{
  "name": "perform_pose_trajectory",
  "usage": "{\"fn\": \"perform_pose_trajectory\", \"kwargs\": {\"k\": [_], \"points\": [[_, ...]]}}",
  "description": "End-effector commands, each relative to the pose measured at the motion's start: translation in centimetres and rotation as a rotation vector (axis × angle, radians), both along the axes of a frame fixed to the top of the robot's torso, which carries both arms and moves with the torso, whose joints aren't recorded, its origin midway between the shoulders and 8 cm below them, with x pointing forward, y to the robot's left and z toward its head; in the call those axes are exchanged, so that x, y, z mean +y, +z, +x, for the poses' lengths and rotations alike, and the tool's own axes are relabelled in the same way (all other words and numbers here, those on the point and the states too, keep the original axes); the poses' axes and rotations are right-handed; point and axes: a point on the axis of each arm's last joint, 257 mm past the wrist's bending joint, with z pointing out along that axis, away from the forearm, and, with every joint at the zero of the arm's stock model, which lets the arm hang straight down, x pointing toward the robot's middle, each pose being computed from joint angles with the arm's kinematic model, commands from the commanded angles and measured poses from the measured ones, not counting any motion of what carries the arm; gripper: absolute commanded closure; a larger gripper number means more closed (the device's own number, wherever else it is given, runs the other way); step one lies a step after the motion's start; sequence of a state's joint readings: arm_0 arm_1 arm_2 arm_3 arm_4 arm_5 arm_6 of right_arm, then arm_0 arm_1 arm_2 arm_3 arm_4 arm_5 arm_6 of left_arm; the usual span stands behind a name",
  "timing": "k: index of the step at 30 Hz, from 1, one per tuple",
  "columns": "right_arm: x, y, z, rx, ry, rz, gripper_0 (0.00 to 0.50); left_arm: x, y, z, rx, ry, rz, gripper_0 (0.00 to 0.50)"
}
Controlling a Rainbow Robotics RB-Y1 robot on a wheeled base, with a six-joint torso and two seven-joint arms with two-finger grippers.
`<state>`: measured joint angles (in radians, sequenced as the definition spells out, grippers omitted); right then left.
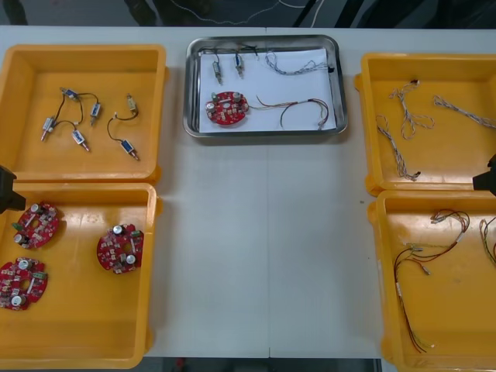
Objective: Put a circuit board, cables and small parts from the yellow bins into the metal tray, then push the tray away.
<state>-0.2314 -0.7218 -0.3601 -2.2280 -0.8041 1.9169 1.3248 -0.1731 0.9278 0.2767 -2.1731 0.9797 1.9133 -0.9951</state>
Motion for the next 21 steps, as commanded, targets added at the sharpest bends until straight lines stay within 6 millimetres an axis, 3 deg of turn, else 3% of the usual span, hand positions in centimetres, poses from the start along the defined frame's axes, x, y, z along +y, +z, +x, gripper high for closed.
{"fn": "perform_pose_trajectory", "kwargs": {"k": [1,9,21], "points": [[-3.8,-0.9,-1.9,0.035,-0.051,-0.075,0.0,0.3,0.8,0.0,-0.027,-0.061,0.036,0.0],[-5.5,-2.3,-3.3,0.076,-0.091,-0.069,0.0,0.3,0.8,0.0,-0.027,-0.061,0.036,0.0],[-4.7,-2.4,-3.5,0.081,-0.079,-0.03,0.0,0.3,0.8,0.0,-0.027,-0.061,0.036,0.0]]}}
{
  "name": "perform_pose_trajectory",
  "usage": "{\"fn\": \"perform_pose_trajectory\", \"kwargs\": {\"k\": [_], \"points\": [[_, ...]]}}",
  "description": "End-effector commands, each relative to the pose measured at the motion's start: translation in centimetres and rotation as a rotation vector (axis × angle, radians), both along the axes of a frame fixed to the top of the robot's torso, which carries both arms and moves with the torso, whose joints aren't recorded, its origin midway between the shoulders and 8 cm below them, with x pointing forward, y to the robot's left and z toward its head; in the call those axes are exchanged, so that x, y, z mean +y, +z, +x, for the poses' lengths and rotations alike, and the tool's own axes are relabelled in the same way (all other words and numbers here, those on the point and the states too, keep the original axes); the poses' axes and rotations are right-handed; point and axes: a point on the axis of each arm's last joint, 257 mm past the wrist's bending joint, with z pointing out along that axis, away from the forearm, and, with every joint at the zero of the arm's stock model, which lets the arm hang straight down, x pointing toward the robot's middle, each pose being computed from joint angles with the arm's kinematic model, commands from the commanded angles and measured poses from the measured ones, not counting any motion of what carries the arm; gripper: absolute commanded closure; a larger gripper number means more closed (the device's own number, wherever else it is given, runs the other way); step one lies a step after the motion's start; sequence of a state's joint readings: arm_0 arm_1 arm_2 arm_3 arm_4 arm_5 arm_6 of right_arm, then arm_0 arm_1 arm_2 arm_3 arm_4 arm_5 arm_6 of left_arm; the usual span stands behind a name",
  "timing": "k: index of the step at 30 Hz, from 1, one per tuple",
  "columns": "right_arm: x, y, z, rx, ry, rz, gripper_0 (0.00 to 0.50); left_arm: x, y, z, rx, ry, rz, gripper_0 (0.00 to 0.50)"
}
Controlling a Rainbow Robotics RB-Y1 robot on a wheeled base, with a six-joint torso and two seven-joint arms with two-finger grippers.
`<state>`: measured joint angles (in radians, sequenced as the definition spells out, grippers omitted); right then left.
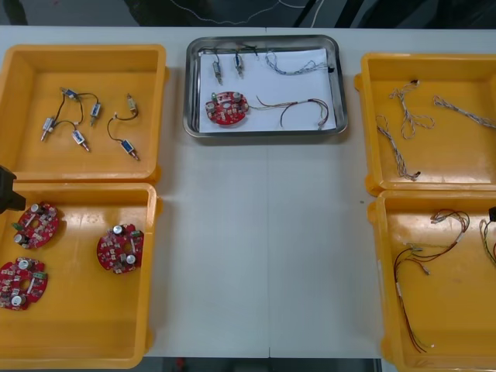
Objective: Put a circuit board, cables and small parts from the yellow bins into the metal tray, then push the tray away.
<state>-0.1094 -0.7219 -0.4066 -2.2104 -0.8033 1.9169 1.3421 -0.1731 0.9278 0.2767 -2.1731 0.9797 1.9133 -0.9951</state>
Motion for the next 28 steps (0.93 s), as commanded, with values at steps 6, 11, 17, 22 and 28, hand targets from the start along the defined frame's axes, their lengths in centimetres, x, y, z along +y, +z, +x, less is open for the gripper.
{"fn": "perform_pose_trajectory", "kwargs": {"k": [6,11,17,22,28], "points": [[-1.37,1.4,-0.25,-0.017,-0.001,-0.027,0.0,0.29,0.79,-0.04,-0.027,-0.061,0.036,0.0],[-1.29,1.39,-0.26,-0.016,-0.002,-0.023,0.0,0.29,0.79,-0.04,-0.027,-0.061,0.036,0.0],[-1.23,1.42,-0.26,-0.017,-0.002,-0.022,0.0,0.29,0.79,-0.04,-0.027,-0.061,0.036,0.0],[-1.23,1.42,-0.26,-0.017,-0.002,-0.022,0.0,0.29,0.79,-0.04,-0.027,-0.061,0.036,0.0],[-1.23,1.42,-0.26,-0.017,-0.002,-0.022,0.0,0.29,0.79,-0.04,-0.027,-0.061,0.036,0.0]]}}
